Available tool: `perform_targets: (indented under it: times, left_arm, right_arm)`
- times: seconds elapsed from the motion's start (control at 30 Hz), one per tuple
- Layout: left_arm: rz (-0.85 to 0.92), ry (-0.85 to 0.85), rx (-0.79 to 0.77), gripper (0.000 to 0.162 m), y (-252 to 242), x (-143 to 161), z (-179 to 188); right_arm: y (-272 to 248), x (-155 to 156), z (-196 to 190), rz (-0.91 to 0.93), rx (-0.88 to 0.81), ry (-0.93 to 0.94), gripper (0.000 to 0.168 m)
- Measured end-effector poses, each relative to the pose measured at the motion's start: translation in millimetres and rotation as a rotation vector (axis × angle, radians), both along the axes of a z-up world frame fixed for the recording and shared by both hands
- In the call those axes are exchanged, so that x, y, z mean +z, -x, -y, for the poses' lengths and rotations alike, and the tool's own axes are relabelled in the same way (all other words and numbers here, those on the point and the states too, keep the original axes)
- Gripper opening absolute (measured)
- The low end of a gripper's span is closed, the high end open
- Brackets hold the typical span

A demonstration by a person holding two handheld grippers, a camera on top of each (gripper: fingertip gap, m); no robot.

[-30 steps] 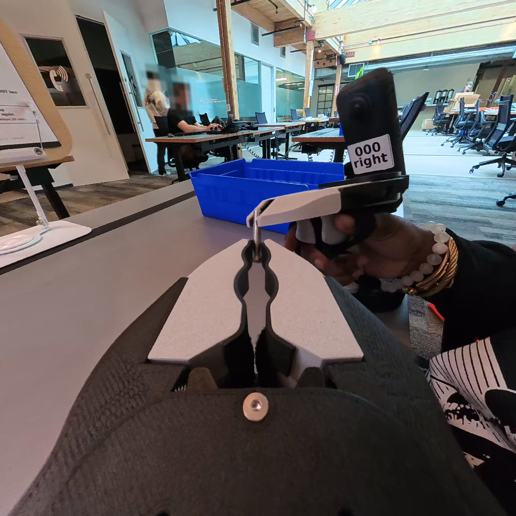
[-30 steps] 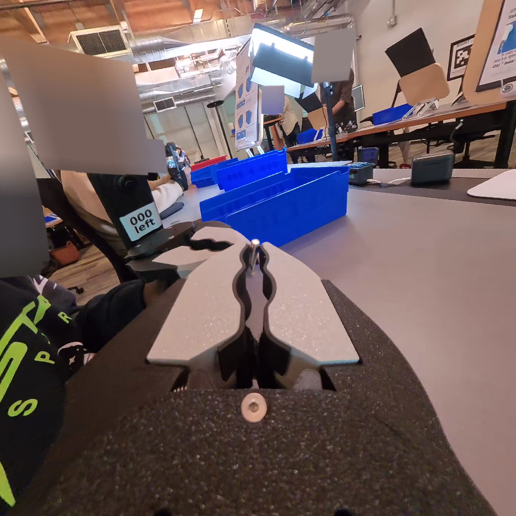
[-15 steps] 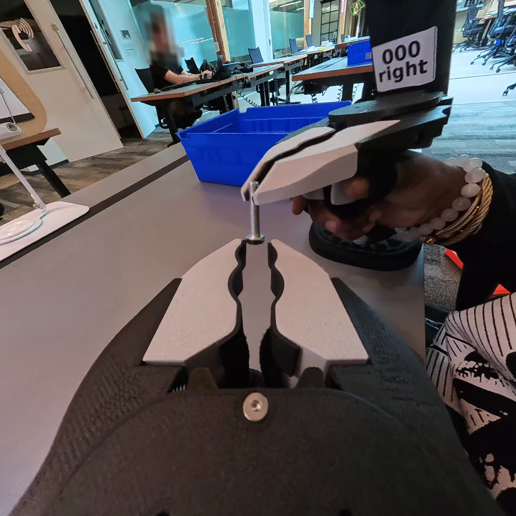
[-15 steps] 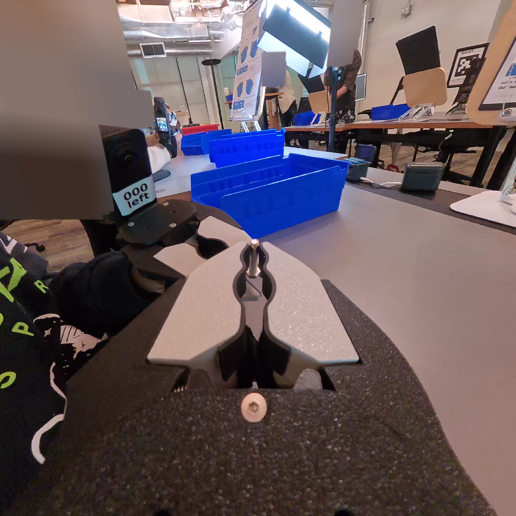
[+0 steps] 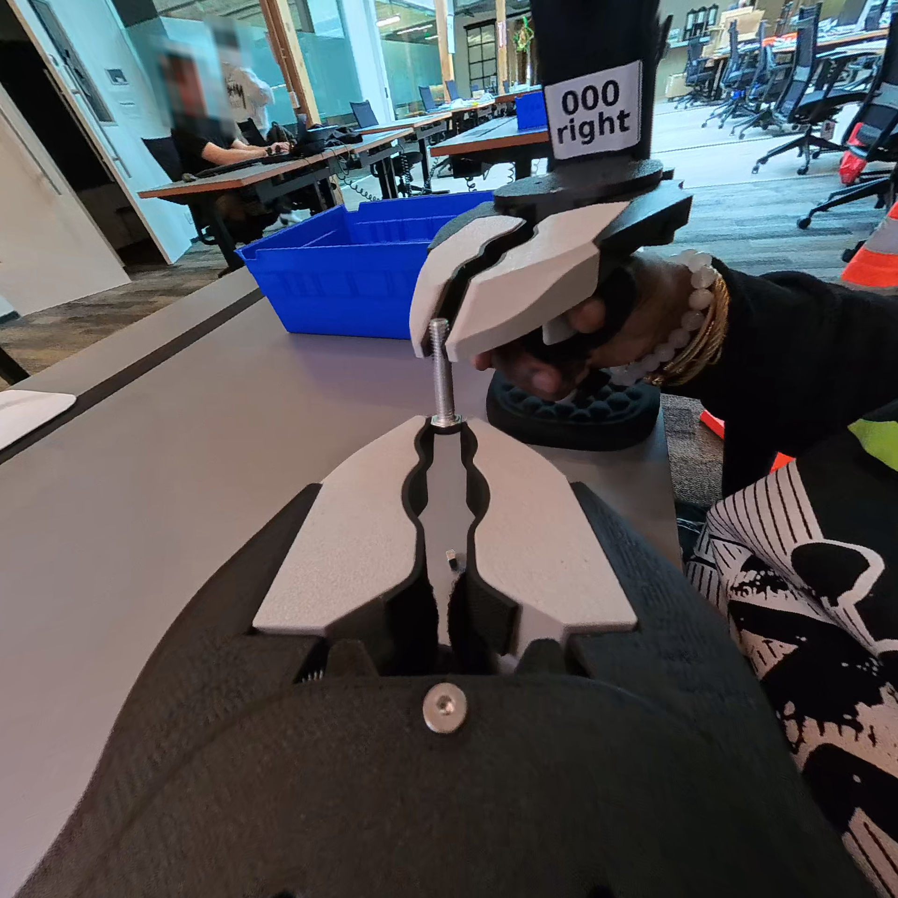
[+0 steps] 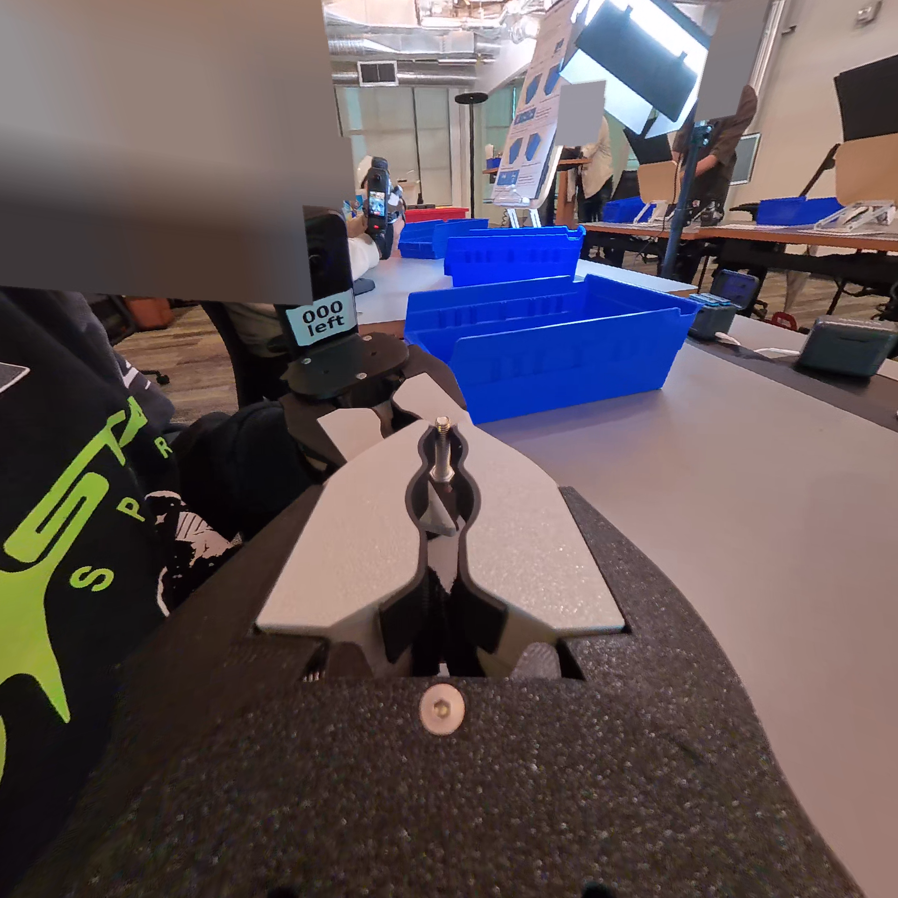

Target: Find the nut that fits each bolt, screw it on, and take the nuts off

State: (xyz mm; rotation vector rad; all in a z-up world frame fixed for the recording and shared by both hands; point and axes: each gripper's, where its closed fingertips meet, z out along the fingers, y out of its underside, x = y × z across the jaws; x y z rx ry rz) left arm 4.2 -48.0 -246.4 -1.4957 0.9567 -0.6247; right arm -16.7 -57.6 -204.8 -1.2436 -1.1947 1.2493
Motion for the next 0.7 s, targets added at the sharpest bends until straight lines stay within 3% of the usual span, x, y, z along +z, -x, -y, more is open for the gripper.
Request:
perform_targets:
  times: [0.1, 0.2, 0.3, 0.4, 0.63, 0.7]
  left_arm:
    - [0.013, 0.020, 0.001, 0.010, 3, 1, 0]
    - [0.003, 0.007, 0.071, 0.010, 21, 4, -7]
    - [0.031, 0.030, 0.107, 0.010, 43, 5, -12]
    - [0.070, 0.037, 0.105, 0.010, 53, 3, -11]
    - [0.075, 0.042, 0.077, 0.010, 52, 2, -8]
    - [0.071, 0.039, 0.075, 0.010, 51, 1, -7]
  right_arm:
    - [0, 1, -2, -0.004, -0.010, 0.001, 0.007]
    - [-5, -3, -8, 0.048, -0.022, 0.004, 0.019]
    - [-12, -46, -6, 0.368, 0.081, 0.011, 0.018]
    - [-20, -92, -9, 0.653, 0.157, -0.130, 0.011]
    - [-6, -129, -16, 0.778, 0.273, -0.278, 0.013]
    - [-4, -134, -18, 0.798, 0.295, -0.261, 0.005]
